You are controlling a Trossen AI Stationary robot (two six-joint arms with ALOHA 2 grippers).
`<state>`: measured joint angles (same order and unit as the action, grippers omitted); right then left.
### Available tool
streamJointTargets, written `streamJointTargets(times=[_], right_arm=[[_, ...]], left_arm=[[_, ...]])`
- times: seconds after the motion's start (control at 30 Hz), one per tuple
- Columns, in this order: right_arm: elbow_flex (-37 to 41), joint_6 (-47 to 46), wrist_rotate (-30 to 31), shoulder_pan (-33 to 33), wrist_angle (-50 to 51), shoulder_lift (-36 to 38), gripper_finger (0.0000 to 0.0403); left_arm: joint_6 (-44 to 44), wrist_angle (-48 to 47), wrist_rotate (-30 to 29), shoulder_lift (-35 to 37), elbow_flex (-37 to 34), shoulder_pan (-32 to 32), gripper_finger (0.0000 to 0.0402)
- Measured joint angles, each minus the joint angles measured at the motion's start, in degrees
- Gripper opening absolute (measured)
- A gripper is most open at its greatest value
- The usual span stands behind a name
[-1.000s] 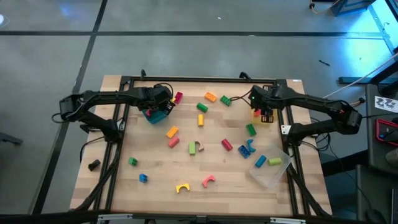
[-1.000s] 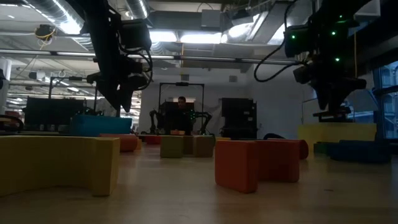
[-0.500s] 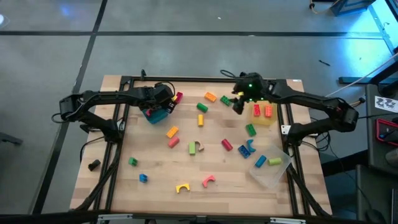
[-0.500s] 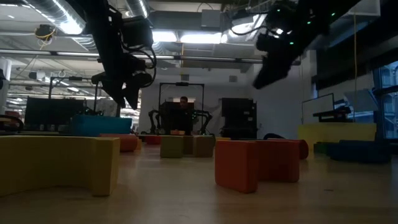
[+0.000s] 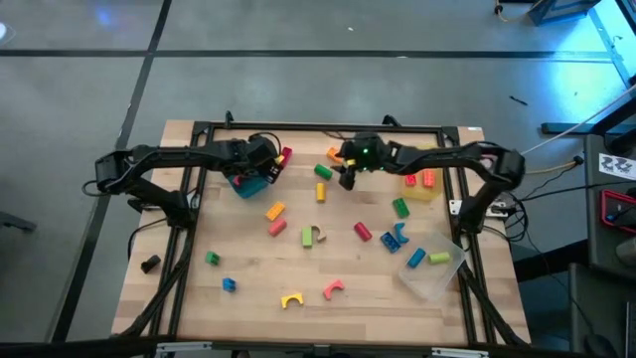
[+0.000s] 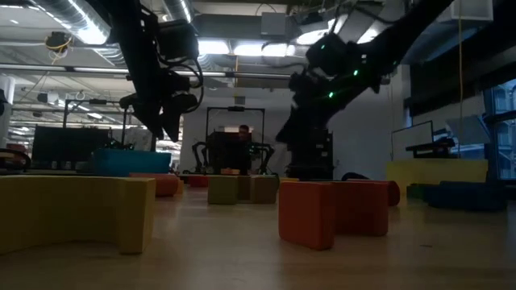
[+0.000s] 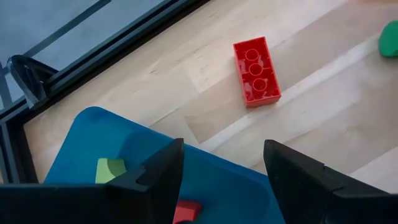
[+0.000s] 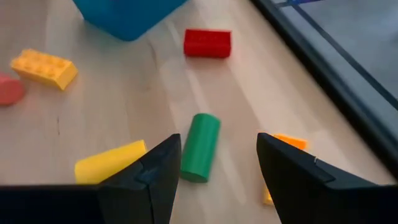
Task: Sort blocks by size
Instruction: Put the green cylindrical block into the transparent bin
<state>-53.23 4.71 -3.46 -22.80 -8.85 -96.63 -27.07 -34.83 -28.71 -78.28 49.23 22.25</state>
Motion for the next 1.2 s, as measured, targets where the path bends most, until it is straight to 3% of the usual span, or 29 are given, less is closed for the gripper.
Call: streamJointTargets(times=[0.37,0.8,1.2], right_arm=[[0.0,0.3,3.9,3.9,-8.4,-8.4,0.0211],[0.0,0.5,7.8,3.7,-9.8,-14.1,0.0209],[-0.1,3.5,5.8,3.7,-12.4,-16.8,0.0141]], left_arm=[[0.0,0.0,0.0,0.0,0.0,-1.3,0.0205],[-0.2,0.1,0.0,0.0,0.0,-1.3,0.0205],[-0.2,0.2,0.0,0.0,0.0,-1.3,0.0205]])
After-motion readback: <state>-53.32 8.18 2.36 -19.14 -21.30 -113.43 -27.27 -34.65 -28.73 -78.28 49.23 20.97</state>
